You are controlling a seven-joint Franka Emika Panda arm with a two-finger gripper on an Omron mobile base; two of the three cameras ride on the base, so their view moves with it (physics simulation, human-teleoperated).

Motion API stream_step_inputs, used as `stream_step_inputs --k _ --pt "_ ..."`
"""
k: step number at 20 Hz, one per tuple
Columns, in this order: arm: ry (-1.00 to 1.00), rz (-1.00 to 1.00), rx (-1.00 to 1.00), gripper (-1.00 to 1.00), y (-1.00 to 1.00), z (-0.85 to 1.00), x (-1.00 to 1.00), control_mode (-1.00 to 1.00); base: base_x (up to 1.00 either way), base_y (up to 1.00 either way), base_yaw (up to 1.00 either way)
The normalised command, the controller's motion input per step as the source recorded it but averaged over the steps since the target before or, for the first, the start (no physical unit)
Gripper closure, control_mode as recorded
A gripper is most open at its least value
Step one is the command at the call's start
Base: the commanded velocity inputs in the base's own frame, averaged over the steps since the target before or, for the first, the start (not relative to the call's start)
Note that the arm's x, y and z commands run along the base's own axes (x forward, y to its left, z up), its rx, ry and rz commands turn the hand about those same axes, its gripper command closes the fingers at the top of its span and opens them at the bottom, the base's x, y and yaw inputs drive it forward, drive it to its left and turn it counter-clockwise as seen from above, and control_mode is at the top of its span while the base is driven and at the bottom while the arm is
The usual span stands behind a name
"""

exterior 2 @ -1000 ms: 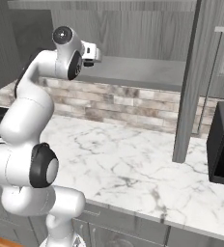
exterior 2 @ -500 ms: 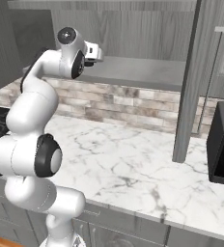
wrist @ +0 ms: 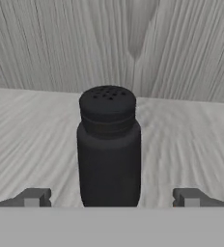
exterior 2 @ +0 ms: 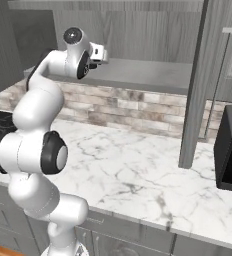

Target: Move the shaker and condiment bottle from the cabinet to the dining counter.

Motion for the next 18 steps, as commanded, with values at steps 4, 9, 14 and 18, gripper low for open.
stream_step_inputs --k 4,9,14,18 --pt "0.07 0.0 0.0 -1.0 0.0 0.0 0.19 -1.0 0.0 0.0 0.0" --pt "0.05 0.0 0.0 -1.0 0.0 -0.01 0.18 -1.0 0.0 0.0 0.0" --pt "0.0 0.0 0.0 -1.0 0.01 -0.08 0.14 -1.0 0.0 0.0 0.0" --pt "0.0 0.0 0.0 1.0 0.03 -0.15 0.02 -1.0 0.0 0.0 0.0"
